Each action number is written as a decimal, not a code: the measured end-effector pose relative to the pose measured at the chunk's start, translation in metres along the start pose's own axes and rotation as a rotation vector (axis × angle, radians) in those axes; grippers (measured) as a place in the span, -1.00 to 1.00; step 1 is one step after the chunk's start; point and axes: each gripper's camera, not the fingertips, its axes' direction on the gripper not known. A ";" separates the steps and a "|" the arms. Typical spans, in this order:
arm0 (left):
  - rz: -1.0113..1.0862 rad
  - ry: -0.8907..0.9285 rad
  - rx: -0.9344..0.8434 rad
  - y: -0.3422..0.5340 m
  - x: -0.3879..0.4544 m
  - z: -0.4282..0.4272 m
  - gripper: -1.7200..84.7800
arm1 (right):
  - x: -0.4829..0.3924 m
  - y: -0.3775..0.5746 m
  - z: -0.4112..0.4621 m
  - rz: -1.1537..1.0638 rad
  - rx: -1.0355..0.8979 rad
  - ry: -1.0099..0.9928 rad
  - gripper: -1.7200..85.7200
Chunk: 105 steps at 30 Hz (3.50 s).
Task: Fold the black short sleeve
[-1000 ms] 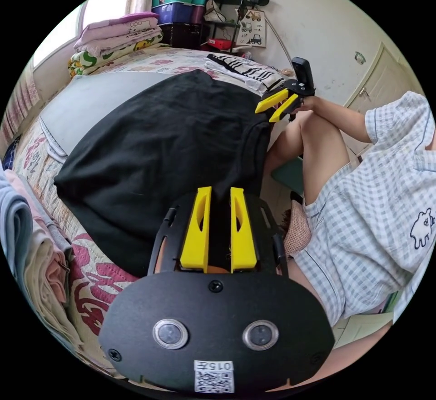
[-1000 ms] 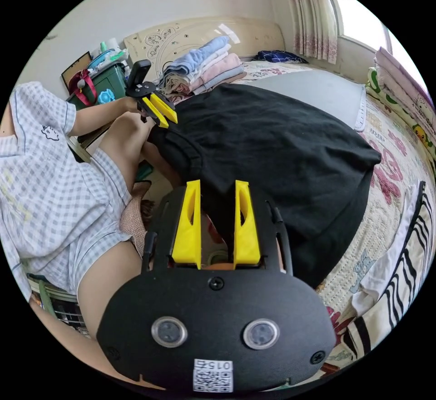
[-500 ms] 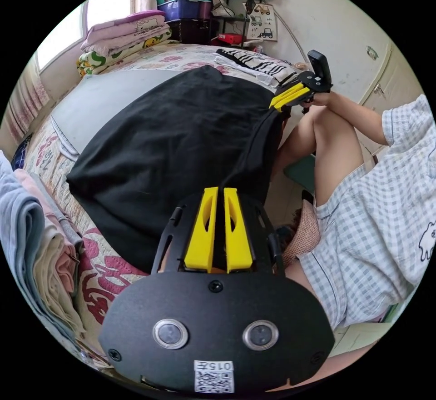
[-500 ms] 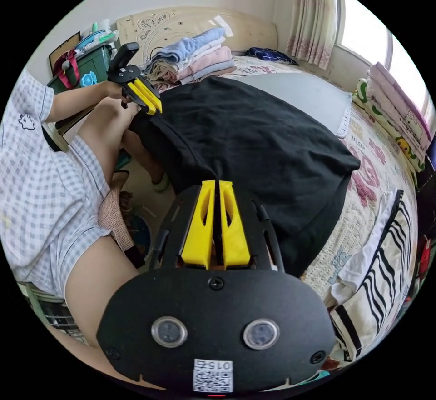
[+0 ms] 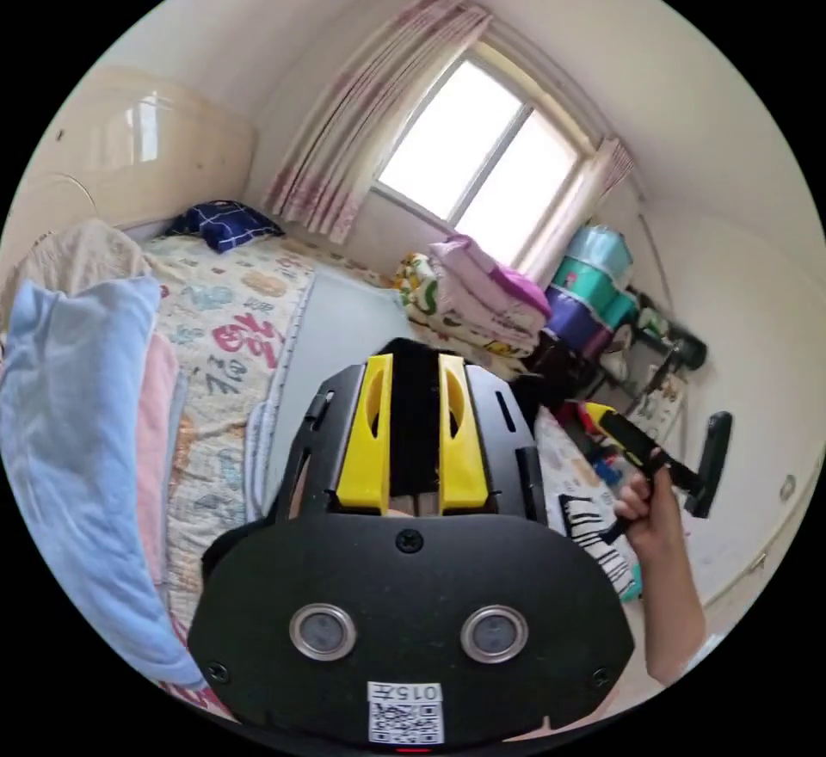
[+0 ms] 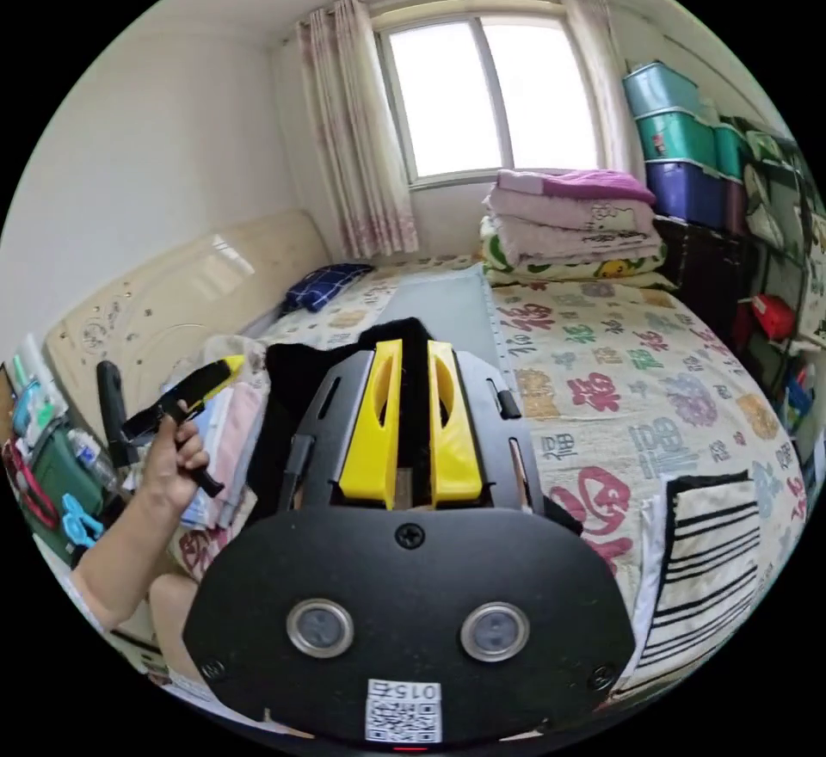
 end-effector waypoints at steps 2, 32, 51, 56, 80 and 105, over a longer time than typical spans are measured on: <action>0.104 0.096 -0.071 0.018 -0.001 -0.009 -0.80 | 0.000 0.023 0.008 -0.071 -0.045 -0.068 -0.78; 0.131 -0.744 -0.163 0.015 -0.085 -0.027 -0.81 | 0.257 -0.125 0.061 0.136 -0.194 0.670 -0.83; 0.039 -0.220 -0.487 0.201 -0.078 -0.212 -0.72 | 0.219 -0.081 -0.152 0.255 -0.390 0.028 -0.71; -0.144 -0.306 -0.521 0.246 -0.118 -0.262 -0.69 | 0.226 -0.061 -0.217 0.302 -0.418 0.062 -0.68; -0.286 -0.026 -0.503 0.266 -0.158 -0.282 -0.80 | 0.225 -0.084 -0.334 0.318 -0.630 -0.210 -0.77; -0.360 -0.131 -0.652 0.287 -0.165 -0.243 -0.75 | 0.153 -0.044 -0.303 0.212 -0.746 -0.048 -0.97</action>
